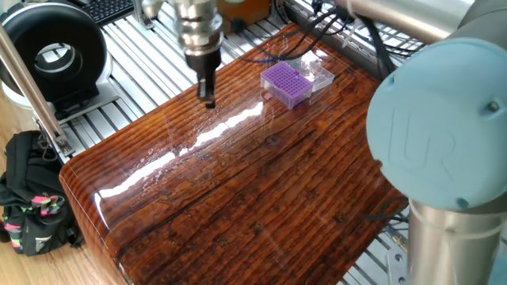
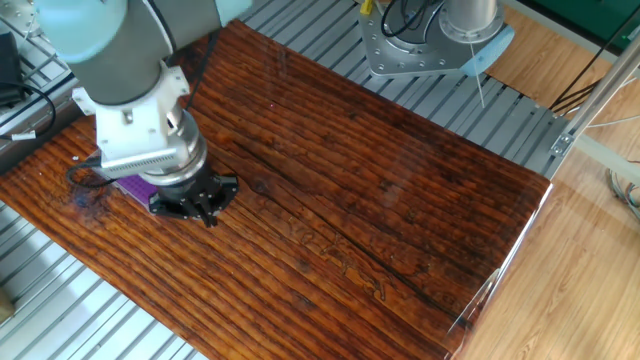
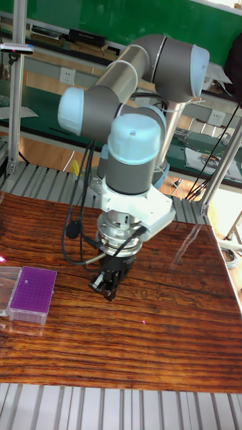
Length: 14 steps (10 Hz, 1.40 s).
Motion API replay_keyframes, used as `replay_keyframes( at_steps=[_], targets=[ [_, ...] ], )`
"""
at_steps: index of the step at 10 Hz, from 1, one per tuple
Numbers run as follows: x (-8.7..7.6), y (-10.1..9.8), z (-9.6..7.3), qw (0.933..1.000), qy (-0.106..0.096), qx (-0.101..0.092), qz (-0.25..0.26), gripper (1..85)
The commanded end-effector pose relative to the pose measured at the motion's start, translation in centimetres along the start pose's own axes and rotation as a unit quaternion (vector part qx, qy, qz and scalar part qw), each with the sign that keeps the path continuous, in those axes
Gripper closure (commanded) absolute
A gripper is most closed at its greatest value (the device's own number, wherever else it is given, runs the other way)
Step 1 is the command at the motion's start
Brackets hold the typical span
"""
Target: Insert a small pipette tip into the holder for small pipette tips
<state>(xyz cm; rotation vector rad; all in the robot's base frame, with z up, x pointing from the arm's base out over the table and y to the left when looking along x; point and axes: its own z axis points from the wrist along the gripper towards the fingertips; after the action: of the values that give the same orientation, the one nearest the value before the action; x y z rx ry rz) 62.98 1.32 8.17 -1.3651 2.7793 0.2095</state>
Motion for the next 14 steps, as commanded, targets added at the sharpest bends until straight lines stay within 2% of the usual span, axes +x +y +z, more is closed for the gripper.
replay_keyframes(
  at_steps=[1,2,4,5,6,8,9,10,11,12,13,14],
  targets=[
    [-1.1,1.1,-0.3,0.9984,-0.047,-0.032,0.005,84.7],
    [-2.3,2.0,-0.5,0.9958,-0.068,-0.052,0.032,84.7],
    [-3.0,0.7,-0.5,0.9909,-0.080,-0.033,0.103,84.7],
    [-3.6,0.3,-0.6,0.9882,-0.093,-0.028,0.118,84.7],
    [-3.7,-0.2,-0.6,0.9876,-0.095,-0.019,0.124,84.7],
    [-3.7,-0.1,-0.6,0.9915,-0.096,-0.016,0.086,84.7],
    [-4.1,0.3,-0.7,0.9918,-0.102,-0.025,0.073,84.7],
    [-4.8,1.1,-0.9,0.9910,-0.116,-0.037,0.055,84.7],
    [-4.8,1.4,-1.1,0.9896,-0.130,-0.051,0.035,84.7],
    [-2.4,0.3,-1.7,0.9901,-0.132,-0.047,0.014,84.7],
    [-0.6,-0.6,-2.3,0.9915,-0.124,-0.040,0.005,84.7],
    [0.1,-0.9,-2.6,0.9919,-0.121,-0.037,-0.001,84.7]
  ],
)
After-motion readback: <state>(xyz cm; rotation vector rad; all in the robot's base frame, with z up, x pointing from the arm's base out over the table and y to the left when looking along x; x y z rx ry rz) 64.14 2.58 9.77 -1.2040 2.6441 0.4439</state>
